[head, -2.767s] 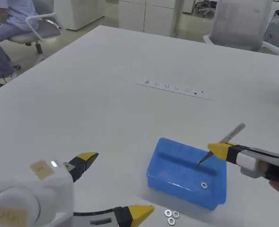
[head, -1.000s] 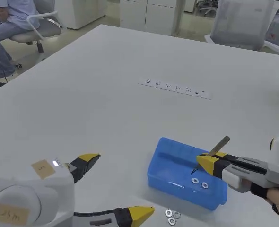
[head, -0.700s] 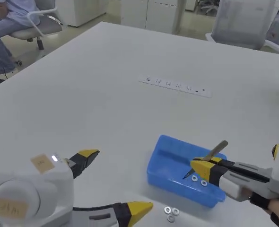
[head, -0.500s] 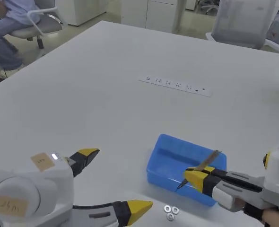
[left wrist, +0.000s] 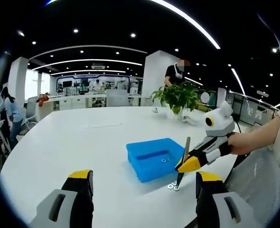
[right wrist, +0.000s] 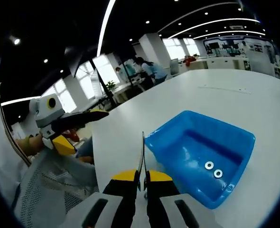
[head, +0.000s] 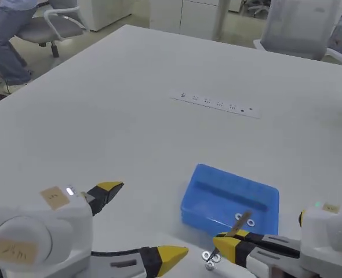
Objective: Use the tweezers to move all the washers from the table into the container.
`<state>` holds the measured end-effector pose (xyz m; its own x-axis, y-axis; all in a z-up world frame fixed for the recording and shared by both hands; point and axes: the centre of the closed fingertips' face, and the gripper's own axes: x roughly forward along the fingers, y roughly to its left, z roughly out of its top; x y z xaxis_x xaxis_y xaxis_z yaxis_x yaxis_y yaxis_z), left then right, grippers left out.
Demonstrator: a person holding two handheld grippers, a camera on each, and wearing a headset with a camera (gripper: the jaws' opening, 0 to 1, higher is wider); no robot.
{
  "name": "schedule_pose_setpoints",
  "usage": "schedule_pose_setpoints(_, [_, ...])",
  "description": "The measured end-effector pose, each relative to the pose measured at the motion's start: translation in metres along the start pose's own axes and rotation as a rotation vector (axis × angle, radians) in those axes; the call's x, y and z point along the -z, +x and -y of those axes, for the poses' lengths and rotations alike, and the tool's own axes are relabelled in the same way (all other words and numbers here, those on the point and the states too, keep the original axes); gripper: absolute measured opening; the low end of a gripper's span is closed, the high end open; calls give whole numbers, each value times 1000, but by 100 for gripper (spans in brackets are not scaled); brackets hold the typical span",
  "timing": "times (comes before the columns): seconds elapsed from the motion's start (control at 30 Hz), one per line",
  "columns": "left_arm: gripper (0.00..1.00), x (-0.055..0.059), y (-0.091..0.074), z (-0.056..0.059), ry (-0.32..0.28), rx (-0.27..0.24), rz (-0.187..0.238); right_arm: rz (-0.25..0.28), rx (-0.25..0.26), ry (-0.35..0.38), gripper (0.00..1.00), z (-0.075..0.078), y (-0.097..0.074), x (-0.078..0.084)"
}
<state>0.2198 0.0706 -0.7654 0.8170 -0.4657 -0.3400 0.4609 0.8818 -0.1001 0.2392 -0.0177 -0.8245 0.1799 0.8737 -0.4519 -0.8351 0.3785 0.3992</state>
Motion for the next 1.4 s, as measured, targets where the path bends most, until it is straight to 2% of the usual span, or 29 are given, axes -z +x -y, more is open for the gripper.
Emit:
schedule_pose_setpoints(0.23, [91, 1, 0, 0, 3, 1, -2, -17, 21, 10, 4, 4, 2, 7])
schedule_pose_setpoints(0.43, [91, 1, 0, 1, 6, 4, -6, -38, 28, -23, 4, 3, 1, 11])
schedule_pose_setpoints(0.53, [91, 1, 0, 1, 8, 5, -6, -52, 33, -63, 4, -1, 2, 12])
schedule_pose_setpoints(0.6, [91, 1, 0, 1, 9, 5, -7, -72, 38, -141, 4, -3, 3, 12])
schedule_pose_setpoints(0.83, [91, 1, 1, 1, 12, 5, -9, -133, 29, -337, 4, -16, 6, 17])
schedule_pose_setpoints(0.93, [91, 1, 1, 1, 11, 4, -9, -155, 30, -445, 4, -20, 7, 20])
schedule_pose_setpoints(1.07, [91, 2, 1, 1, 12, 5, -9, -206, 27, -578, 3, -25, 6, 25])
schedule_pose_setpoints(1.2, [91, 2, 1, 1, 14, 6, -8, -206, 38, -558, 2, -22, 8, 23])
schedule_pose_setpoints(1.27, [91, 2, 1, 2, 15, 7, -8, -189, 42, -480, 2, -19, 9, 20])
schedule_pose_setpoints(1.33, [91, 2, 1, 2, 15, 7, -10, -189, 49, -448, 2, -15, 8, 18])
schedule_pose_setpoints(1.4, [91, 2, 0, 2, 13, 7, -8, -142, 45, -359, 2, -14, 7, 12])
